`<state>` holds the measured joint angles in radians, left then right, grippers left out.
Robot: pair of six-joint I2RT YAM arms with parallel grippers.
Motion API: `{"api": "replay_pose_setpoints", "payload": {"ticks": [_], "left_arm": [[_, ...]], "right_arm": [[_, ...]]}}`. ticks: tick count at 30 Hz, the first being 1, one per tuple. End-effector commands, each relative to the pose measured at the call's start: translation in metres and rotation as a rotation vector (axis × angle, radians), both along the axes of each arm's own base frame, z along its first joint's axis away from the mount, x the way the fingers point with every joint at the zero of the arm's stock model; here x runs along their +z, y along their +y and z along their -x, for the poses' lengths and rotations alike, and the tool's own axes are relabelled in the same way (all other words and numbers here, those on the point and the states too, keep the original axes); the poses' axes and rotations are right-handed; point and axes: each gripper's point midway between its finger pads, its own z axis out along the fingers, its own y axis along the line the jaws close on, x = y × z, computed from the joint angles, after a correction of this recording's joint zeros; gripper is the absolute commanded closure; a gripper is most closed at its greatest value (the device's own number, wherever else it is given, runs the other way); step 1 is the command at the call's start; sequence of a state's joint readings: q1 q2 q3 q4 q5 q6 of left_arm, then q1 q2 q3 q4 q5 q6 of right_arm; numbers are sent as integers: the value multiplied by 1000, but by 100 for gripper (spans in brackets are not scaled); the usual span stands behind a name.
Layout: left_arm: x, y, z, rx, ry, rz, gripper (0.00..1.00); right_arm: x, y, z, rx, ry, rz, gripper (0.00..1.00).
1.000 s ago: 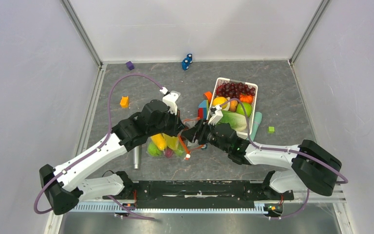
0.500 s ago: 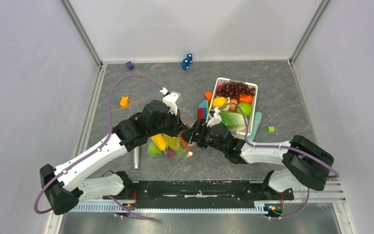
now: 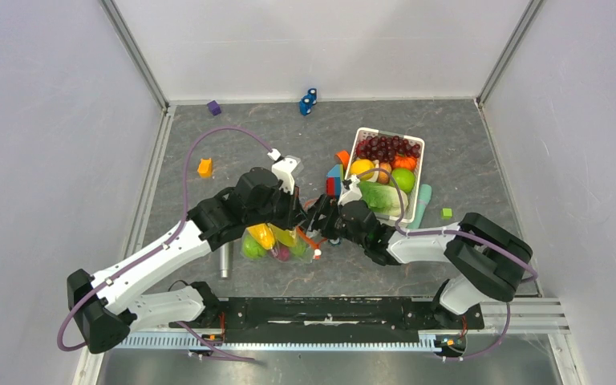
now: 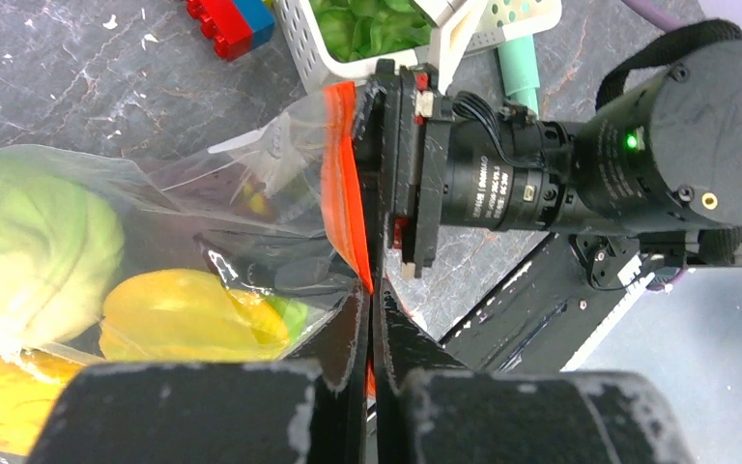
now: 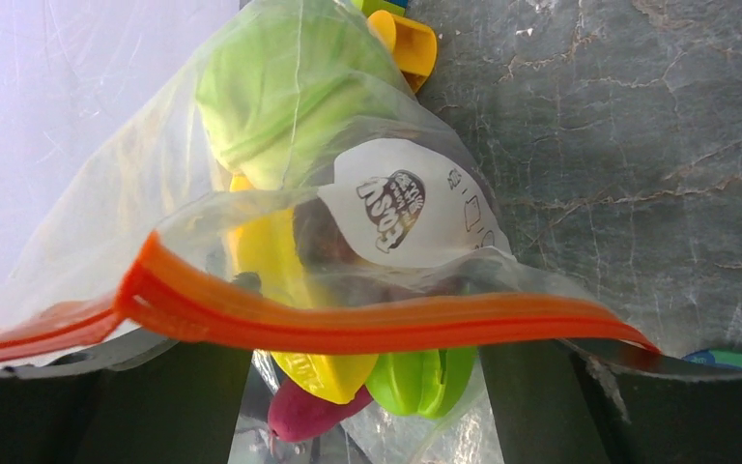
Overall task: Open the zip-top bag and remove the fake food
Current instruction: Pick up the fake fruit from the zipper food storage bag.
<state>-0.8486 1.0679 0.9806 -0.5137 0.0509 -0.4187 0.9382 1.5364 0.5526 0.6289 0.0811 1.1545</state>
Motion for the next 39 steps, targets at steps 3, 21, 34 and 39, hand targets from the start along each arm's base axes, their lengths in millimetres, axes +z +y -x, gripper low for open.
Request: {"api": "replay_pose_setpoints", "payload": {"ticks": [3,21,34,39], "left_arm": [[11,-6,10,-41,-1,64,98],[-5,6,5,18,-6,17,98],[3,-2,16,-63,-6,64,98],[4,-5,24,-105,6,81,98]], "right_arm": [[15,13,-13,17,-42,-60,25],[38,-33,5,22,-192,56,41],[35,6,10,122,-100,-65,27],[28,21,5,123,-44,-100,20]]}}
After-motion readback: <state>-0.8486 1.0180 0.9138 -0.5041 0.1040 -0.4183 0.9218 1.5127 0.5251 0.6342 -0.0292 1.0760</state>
